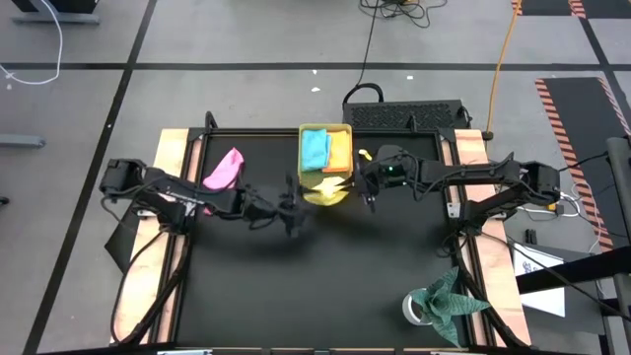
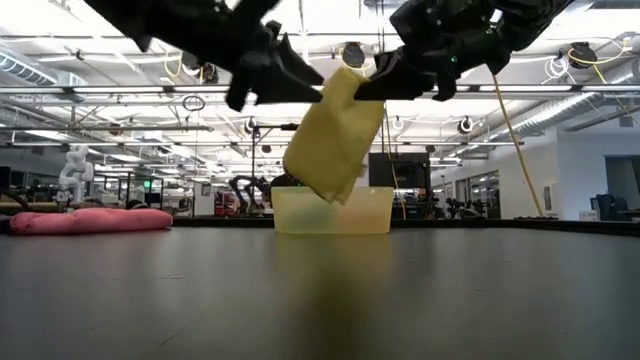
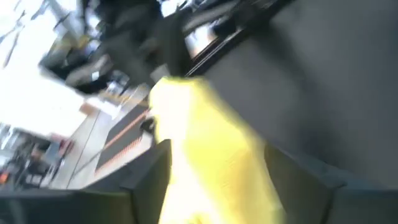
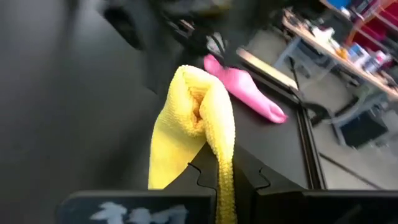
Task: Fold microfiber towels
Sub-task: Put the yellow towel into the yellow bin
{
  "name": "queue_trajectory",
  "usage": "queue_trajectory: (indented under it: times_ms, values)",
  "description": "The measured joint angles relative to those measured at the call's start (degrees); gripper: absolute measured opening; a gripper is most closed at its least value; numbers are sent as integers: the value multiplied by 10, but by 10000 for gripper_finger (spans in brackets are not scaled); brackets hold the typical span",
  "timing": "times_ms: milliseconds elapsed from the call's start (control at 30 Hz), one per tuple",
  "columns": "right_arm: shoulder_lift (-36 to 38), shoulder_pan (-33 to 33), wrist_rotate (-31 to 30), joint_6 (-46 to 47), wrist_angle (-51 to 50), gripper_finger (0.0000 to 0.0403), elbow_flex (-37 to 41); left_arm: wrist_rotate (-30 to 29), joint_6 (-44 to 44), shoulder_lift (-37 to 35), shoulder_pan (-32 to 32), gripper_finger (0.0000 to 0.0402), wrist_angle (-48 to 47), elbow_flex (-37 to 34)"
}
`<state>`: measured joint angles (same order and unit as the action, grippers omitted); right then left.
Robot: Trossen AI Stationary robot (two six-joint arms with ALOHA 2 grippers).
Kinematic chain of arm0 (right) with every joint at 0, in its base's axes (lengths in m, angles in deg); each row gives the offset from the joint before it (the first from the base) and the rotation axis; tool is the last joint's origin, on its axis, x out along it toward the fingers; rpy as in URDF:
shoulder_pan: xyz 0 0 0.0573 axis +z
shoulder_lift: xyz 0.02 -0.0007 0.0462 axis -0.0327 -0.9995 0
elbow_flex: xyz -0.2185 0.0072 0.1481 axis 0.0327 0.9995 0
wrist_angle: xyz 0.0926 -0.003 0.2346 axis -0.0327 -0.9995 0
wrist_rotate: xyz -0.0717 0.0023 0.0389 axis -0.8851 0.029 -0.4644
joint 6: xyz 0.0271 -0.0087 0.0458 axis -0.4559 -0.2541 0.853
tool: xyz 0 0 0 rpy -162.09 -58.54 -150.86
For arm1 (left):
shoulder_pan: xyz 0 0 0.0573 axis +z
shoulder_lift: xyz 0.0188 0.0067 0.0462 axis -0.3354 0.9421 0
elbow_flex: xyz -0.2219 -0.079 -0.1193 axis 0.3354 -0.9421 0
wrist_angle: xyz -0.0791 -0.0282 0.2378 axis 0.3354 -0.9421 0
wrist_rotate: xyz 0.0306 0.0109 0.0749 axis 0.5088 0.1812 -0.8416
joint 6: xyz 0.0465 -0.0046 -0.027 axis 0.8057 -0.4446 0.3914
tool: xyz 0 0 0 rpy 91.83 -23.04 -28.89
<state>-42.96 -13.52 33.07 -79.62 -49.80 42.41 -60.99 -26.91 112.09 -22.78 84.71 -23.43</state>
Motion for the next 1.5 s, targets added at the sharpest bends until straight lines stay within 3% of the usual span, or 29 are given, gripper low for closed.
queue_trajectory:
  times_ms: [100, 167, 333, 633, 733, 933, 1200, 1367, 1500]
  values:
    - [0, 0, 9, -7, 5, 3, 0, 5, -43, 10, 34, 299, 9, 0]
    - [0, 0, 9, -10, 9, 3, 0, 40, -62, 13, 54, 318, 9, 0]
    - [0, -5, 9, -35, 20, 3, 0, 117, -87, 32, 79, 324, 6, 0]
    - [4, -35, 32, -43, 36, 3, 0, 140, -68, 33, 109, 243, -19, 0]
    - [4, -45, 67, -38, 56, 4, 0, 142, -37, 33, 126, 206, -21, 0]
    - [4, -57, 68, -37, 101, 5, 0, 145, 36, 29, 156, 126, -31, 0]
    - [4, -52, 67, -42, 75, 25, 0, 142, 106, -3, 156, 18, -69, 0]
    - [4, -51, 60, -35, 11, 71, 0, 87, 100, -20, 147, 27, -118, 0]
    - [4, -50, -36, -11, -48, 122, 0, 36, 72, -20, 146, 33, -202, 21]
